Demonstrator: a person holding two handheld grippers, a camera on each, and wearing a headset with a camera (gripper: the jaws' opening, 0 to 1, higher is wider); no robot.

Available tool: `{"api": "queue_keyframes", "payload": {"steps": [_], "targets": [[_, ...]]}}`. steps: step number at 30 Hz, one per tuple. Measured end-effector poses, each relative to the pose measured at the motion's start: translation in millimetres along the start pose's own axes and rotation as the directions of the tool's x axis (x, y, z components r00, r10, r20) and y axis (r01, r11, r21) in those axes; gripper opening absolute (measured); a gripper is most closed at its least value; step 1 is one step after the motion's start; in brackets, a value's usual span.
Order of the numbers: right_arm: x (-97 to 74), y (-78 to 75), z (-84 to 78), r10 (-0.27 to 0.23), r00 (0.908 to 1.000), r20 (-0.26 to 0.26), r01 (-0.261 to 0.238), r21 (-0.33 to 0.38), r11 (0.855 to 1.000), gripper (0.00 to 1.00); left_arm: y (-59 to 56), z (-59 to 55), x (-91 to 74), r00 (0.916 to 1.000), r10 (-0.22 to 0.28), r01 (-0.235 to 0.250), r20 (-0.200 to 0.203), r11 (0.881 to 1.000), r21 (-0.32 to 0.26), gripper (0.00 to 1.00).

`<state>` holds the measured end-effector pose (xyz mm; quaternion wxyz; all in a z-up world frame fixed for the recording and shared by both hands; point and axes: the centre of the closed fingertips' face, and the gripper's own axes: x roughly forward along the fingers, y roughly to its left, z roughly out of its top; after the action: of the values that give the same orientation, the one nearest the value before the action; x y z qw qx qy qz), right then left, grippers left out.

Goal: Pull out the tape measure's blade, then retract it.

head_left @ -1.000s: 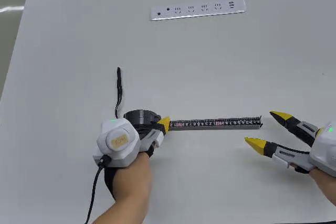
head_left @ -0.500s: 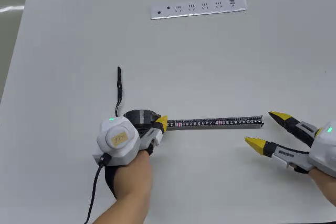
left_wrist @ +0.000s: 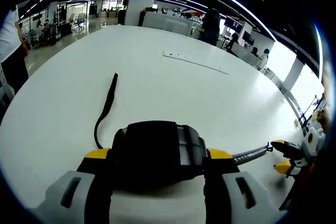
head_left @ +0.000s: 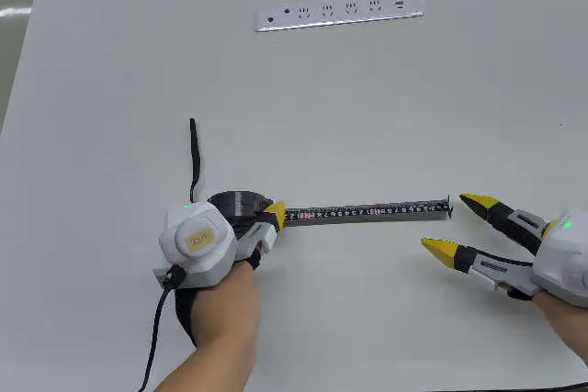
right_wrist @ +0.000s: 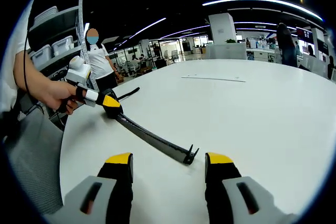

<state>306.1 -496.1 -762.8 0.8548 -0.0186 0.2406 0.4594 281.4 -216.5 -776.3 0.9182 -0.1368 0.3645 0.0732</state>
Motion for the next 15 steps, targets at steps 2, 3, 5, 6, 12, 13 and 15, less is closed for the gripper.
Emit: {"api": "queue_keyframes", "payload": {"steps": [2,3,5,6,12,13,15], "targets": [[1.1,0.0,-2.0,0.011,0.9999,-0.010,-0.011,-0.019,1.000,0.55,-0.2,0.0,-0.2,1.0000,-0.003,0.003,0.000,1.000,0.000,0.68],[1.8,-0.1,-2.9,0.018,0.9997,-0.015,-0.018,-0.024,1.000,0.55,-0.4,-0.3,-0.4,1.0000,-0.004,0.004,0.001,1.000,0.001,0.68],[3.6,-0.5,-3.4,0.030,0.9993,-0.021,-0.031,-0.035,0.999,0.55,-0.8,-0.9,-0.9,1.0000,-0.004,0.004,0.000,1.000,0.001,0.68],[4.6,-1.9,-3.9,0.037,0.9990,-0.026,-0.038,-0.037,0.999,0.55,-0.8,-1.1,-1.0,1.0000,-0.005,0.005,0.000,1.000,0.001,0.68],[8.5,-7.8,-3.7,0.087,0.9954,-0.040,-0.088,-0.031,0.996,0.54,-0.3,-1.6,-0.8,1.0000,-0.007,0.007,0.002,1.000,-0.003,0.68],[9.7,-7.7,-4.3,0.102,0.9937,-0.046,-0.103,-0.024,0.994,0.53,0.0,-2.1,-1.1,1.0000,-0.008,0.008,0.001,1.000,-0.005,0.68],[12.2,-7.4,-4.8,0.119,0.9913,-0.056,-0.120,-0.017,0.993,0.52,0.1,-2.8,-1.0,1.0000,-0.009,0.009,0.000,1.000,-0.006,0.68]]}}
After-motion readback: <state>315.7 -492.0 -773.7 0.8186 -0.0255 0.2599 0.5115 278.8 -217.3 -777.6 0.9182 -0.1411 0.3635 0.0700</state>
